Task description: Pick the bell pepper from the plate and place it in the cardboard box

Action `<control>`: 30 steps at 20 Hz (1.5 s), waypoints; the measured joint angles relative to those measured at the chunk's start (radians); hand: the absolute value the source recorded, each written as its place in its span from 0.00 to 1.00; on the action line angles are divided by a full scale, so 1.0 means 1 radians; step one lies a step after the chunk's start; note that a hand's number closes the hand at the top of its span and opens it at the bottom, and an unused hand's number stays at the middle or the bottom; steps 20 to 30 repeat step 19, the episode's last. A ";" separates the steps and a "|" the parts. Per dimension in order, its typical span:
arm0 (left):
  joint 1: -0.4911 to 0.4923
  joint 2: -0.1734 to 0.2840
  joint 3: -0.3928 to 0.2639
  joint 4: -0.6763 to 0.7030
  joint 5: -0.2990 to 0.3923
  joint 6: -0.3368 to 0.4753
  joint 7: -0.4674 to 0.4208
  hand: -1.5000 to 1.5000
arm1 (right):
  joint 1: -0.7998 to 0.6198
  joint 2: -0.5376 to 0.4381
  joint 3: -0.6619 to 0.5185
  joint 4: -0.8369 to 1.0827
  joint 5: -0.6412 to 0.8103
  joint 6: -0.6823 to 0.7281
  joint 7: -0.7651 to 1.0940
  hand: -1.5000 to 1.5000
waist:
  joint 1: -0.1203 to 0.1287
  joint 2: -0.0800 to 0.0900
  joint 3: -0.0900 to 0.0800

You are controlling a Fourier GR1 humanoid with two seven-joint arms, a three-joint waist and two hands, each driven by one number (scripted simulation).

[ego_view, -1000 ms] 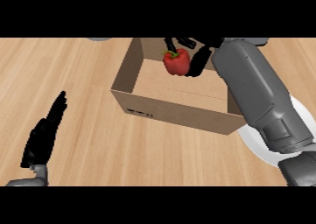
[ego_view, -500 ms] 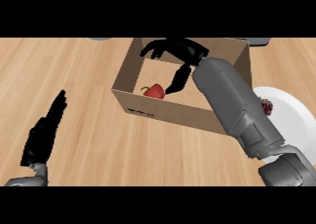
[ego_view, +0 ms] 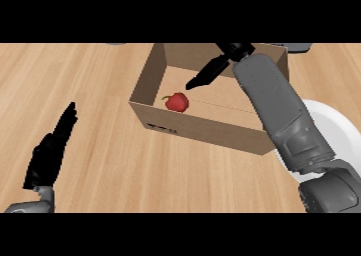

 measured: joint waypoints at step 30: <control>-0.035 -0.026 -0.037 -0.004 -0.024 0.004 -0.010 0.50 | 0.001 -0.463 -0.281 0.154 -0.222 0.199 0.038 0.00 | 0.055 0.037 0.004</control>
